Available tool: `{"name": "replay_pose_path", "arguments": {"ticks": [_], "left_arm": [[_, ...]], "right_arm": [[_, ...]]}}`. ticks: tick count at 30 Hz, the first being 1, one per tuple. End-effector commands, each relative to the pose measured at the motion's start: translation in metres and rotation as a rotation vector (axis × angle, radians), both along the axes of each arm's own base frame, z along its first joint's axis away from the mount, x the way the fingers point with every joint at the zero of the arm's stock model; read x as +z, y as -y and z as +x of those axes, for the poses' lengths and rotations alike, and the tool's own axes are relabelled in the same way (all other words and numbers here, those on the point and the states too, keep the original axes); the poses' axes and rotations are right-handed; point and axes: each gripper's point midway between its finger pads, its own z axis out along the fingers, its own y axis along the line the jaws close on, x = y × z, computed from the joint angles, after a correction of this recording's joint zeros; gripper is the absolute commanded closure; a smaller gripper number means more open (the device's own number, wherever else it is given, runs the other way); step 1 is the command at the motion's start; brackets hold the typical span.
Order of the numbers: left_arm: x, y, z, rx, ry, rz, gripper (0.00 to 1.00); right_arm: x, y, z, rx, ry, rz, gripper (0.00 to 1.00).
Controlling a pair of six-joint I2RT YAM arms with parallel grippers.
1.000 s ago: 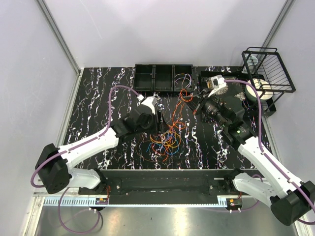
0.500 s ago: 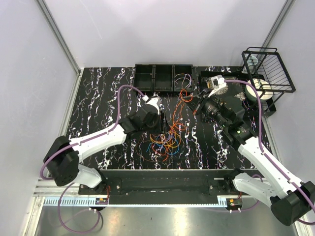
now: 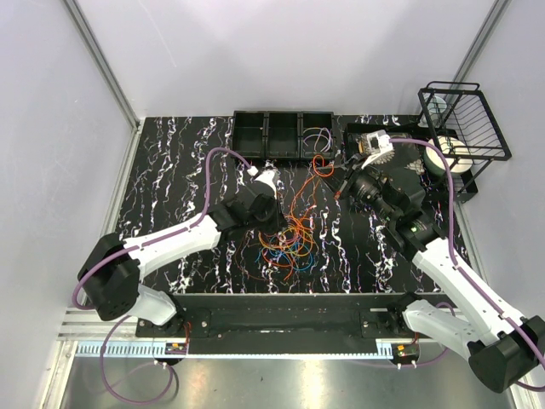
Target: Untangle the cables
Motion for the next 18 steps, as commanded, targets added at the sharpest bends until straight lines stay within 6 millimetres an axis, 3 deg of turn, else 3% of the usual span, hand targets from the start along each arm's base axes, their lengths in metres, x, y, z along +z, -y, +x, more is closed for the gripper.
{"name": "replay_pose_path", "arguments": {"ticks": [1, 4, 6, 9, 11, 12, 14, 15, 18], "left_arm": [[0.005, -0.002, 0.004, 0.018, 0.031, -0.005, 1.0], [-0.001, -0.006, 0.0, 0.02, 0.022, 0.004, 1.0], [0.002, -0.004, -0.002, 0.005, 0.033, -0.017, 0.95], [0.003, -0.003, -0.008, -0.02, 0.042, -0.046, 0.63], [-0.001, -0.006, -0.011, -0.02, 0.041, -0.043, 0.58], [-0.001, -0.007, -0.011, -0.018, 0.041, -0.044, 0.55], [-0.003, -0.009, -0.013, -0.015, 0.04, -0.042, 0.53], [-0.003, -0.01, -0.013, -0.012, 0.041, -0.043, 0.53], [-0.008, -0.014, -0.015, -0.004, 0.034, -0.033, 0.52]], "right_arm": [[0.047, 0.009, -0.004, -0.039, 0.117, 0.031, 1.0], [0.069, 0.015, -0.004, -0.069, 0.158, 0.037, 1.0], [0.088, 0.017, -0.007, -0.074, 0.194, 0.051, 1.0], [0.113, 0.019, -0.01, -0.073, 0.239, 0.07, 1.0], [0.13, 0.017, -0.009, -0.067, 0.265, 0.08, 1.0], [0.16, 0.021, -0.016, -0.066, 0.319, 0.109, 1.0], [0.182, 0.014, -0.016, -0.033, 0.353, 0.101, 1.0], [0.219, 0.019, -0.028, -0.027, 0.423, 0.132, 1.0], [0.27, 0.024, -0.043, -0.016, 0.525, 0.161, 1.0]]}}
